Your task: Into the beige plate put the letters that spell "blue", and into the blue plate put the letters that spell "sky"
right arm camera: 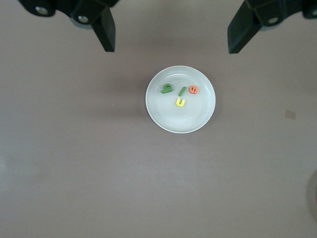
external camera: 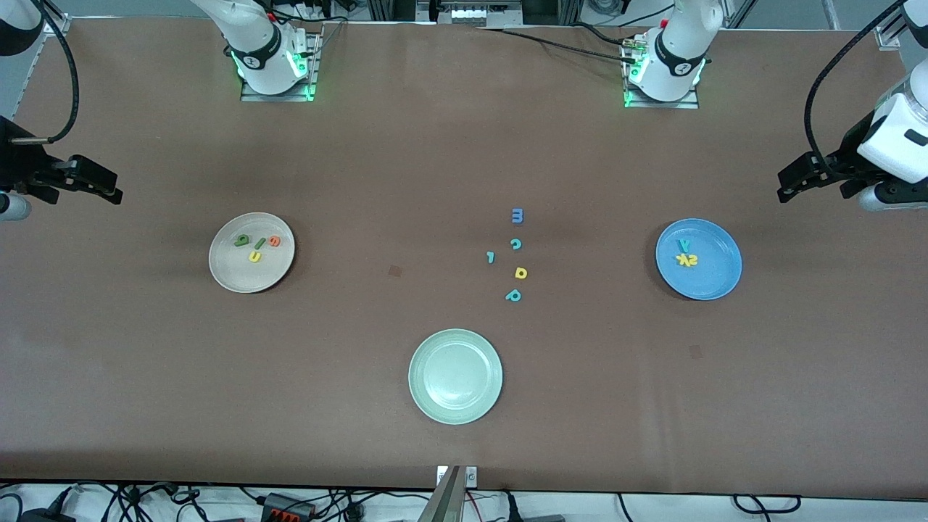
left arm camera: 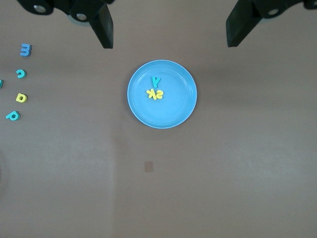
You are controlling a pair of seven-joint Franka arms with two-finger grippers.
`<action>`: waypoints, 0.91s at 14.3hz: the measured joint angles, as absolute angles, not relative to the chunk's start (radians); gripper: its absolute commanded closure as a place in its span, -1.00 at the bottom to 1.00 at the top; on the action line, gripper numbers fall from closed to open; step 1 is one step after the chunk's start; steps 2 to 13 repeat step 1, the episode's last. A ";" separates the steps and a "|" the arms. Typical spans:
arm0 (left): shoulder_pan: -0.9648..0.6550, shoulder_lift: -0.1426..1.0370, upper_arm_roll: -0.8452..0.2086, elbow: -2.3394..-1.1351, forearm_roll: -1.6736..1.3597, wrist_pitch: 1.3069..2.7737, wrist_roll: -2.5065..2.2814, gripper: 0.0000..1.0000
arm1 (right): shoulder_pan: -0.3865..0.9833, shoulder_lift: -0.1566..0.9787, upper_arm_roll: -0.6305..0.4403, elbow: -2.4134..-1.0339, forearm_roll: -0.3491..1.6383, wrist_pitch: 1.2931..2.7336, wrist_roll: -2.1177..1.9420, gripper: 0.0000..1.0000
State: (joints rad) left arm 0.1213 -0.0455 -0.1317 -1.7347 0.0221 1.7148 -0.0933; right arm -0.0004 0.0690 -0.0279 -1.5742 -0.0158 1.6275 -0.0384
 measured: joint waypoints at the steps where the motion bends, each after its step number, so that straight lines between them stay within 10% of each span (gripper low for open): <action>1: 0.121 -0.045 -0.132 -1.735 0.022 1.715 -0.093 -1.00 | 0.000 0.069 -0.028 -1.574 -0.016 1.627 -0.038 -1.00; 13: 0.121 -0.045 -0.132 -1.735 0.022 1.715 -0.093 -1.00 | 0.000 0.069 -0.028 -1.574 -0.016 1.627 -0.038 -1.00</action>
